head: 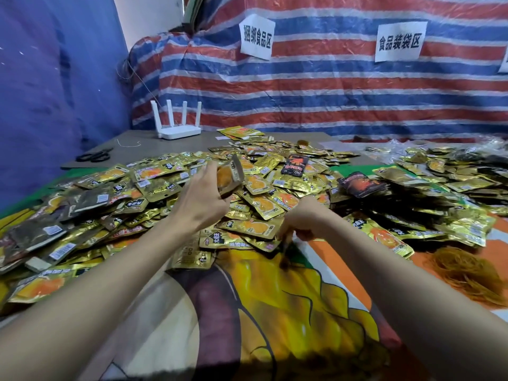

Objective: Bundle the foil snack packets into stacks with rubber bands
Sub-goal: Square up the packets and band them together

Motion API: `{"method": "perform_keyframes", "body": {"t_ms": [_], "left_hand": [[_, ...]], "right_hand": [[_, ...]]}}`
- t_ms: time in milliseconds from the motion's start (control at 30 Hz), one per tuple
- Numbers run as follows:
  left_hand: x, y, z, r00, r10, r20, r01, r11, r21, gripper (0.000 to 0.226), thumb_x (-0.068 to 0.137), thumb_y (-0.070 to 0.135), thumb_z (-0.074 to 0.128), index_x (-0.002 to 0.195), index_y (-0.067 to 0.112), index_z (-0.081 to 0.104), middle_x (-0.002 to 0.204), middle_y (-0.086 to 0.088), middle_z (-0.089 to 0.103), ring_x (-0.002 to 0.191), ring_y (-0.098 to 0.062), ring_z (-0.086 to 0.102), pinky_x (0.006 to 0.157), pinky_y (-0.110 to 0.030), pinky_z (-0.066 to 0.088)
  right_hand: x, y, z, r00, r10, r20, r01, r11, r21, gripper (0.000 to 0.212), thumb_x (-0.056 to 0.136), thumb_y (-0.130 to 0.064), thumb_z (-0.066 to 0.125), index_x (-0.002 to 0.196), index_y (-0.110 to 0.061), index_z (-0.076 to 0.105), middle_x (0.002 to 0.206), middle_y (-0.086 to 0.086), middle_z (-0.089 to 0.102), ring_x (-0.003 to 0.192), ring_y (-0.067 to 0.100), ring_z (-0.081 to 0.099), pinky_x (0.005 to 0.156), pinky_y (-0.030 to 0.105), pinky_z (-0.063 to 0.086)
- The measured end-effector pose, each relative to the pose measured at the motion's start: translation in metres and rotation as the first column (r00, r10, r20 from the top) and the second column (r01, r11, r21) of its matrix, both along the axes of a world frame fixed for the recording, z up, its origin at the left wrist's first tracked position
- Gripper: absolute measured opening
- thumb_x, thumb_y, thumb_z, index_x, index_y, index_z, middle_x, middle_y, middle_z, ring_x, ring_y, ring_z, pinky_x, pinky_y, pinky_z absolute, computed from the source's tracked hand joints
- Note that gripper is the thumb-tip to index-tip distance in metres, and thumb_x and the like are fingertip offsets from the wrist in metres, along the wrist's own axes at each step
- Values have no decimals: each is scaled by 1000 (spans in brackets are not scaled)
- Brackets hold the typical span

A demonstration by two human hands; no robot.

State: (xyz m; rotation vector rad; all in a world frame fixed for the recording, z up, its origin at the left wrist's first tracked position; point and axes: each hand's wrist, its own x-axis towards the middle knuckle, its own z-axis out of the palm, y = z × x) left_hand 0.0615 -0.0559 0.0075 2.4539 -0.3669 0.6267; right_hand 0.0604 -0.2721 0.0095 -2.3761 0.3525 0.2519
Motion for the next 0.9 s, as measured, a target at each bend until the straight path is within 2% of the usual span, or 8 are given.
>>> {"method": "perform_keyframes", "body": {"t_ms": [67, 167, 267, 367, 467, 600, 733, 900], "left_hand": [[-2, 4, 9, 989, 129, -66, -124, 990, 67, 50, 80, 12, 66, 123, 14, 41, 98, -5, 55, 83, -22, 54, 65, -36, 44], [-8, 7, 14, 869, 283, -406, -180, 945, 274, 41, 81, 25, 72, 109, 10, 46, 89, -5, 60, 74, -18, 57, 53, -29, 37], [-7, 11, -1, 744, 331, -580, -97, 913, 396, 49, 70, 48, 86, 83, 9, 59, 91, -3, 66, 69, -15, 56, 52, -28, 40], [-6, 19, -13, 685, 367, -629, -138, 913, 383, 106, 58, 63, 88, 134, 3, 46, 139, -13, 54, 118, -29, 57, 86, -33, 48], [-1, 26, -15, 610, 391, -689, -166, 913, 372, 149, 54, 72, 84, 157, -1, 4, 161, -18, 28, 145, -37, 34, 112, -42, 38], [3, 25, -20, 651, 398, -647, -245, 916, 317, 114, 56, 66, 87, 141, 3, 46, 144, -12, 53, 128, -31, 53, 88, -34, 46], [8, 25, -26, 636, 304, -709, -321, 940, 114, 100, 62, 52, 91, 137, 2, 48, 134, -13, 56, 122, -31, 56, 90, -36, 49], [6, 30, -22, 660, 223, -718, -371, 927, -53, 72, 73, 35, 89, 125, 2, 53, 107, -7, 53, 95, -25, 55, 76, -31, 45]], "right_hand": [[4, -2, 9, 987, -45, 154, 54, 997, -57, 24, 82, -2, 74, 67, -3, 54, 66, 6, 58, 52, 15, 52, 43, 24, 41], [8, 0, 13, 920, 39, 389, 54, 973, -227, 24, 82, -2, 60, 63, -10, 47, 59, 3, 45, 49, 15, 44, 38, 18, 30], [7, 20, -2, 844, 309, 438, -92, 888, -450, 8, 87, -12, 57, 85, -8, 63, 77, 9, 56, 72, 29, 59, 58, 30, 50], [6, 37, -25, 864, 488, 123, -334, 740, -584, 49, 87, -64, 61, 101, -18, 64, 112, 11, 59, 103, 32, 56, 92, 47, 51], [9, 39, -31, 841, 542, -2, -428, 662, -615, 66, 77, -75, 66, 106, -16, 58, 118, 10, 56, 111, 31, 53, 87, 40, 48], [11, 46, -15, 773, 633, -29, -512, 597, -618, 39, 87, -43, 72, 104, -8, 64, 94, 8, 66, 87, 26, 63, 69, 38, 55], [3, 63, -12, 711, 703, 13, -429, 449, -784, 14, 87, -22, 63, 90, -12, 54, 72, 2, 49, 70, 22, 52, 48, 29, 36], [1, 68, -21, 766, 619, 172, -320, 600, -733, 13, 86, -16, 61, 90, -13, 49, 77, 2, 43, 84, 29, 53, 63, 34, 43]]}}
